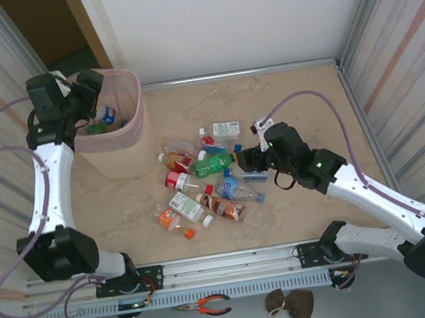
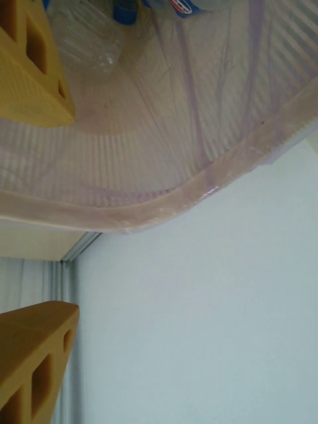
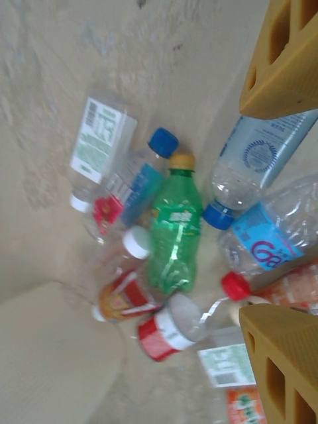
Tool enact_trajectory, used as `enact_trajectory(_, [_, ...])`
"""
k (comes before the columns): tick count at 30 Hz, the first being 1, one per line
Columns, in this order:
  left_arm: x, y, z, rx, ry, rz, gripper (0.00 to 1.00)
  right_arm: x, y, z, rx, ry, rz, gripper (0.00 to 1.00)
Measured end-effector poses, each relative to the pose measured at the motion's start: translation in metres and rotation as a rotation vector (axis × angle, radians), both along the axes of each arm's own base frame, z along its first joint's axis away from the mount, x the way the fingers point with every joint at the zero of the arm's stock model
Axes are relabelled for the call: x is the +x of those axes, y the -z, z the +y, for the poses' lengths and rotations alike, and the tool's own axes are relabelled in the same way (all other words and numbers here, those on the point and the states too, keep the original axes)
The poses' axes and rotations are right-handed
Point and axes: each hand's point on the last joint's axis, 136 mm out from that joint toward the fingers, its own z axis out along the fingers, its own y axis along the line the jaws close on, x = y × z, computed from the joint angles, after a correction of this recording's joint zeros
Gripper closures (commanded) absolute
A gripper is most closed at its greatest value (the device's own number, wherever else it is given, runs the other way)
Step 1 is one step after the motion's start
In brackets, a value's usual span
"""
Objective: Put the plastic bottles in the bin
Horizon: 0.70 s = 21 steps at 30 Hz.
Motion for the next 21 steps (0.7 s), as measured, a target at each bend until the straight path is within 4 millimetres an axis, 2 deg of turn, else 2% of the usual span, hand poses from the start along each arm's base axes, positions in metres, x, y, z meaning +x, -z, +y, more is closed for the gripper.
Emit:
enact_trajectory(7, [-0.037,0.017,-0.006,0.104,0.078,-0.057,0.29,-0.028,0.029,0.029,-0.114,-0.188,0.051,0.31])
enact_trajectory(11, [-0.054,0.015,-0.010,0.142,0.114,-0.125,0.29,-0.051,0.054,0.049,-0.195,-0.289,0.105,0.32])
enact_trajectory(16, [-0.063,0.015,-0.016,0.163,0.146,-0.153,0.29,-0.075,0.092,0.066,-0.315,-0.381,0.190,0.33])
enact_trajectory(21, [-0.066,0.016,-0.018,0.175,0.164,-0.166,0.29,-0.086,0.120,0.071,-0.406,-0.418,0.259,0.33])
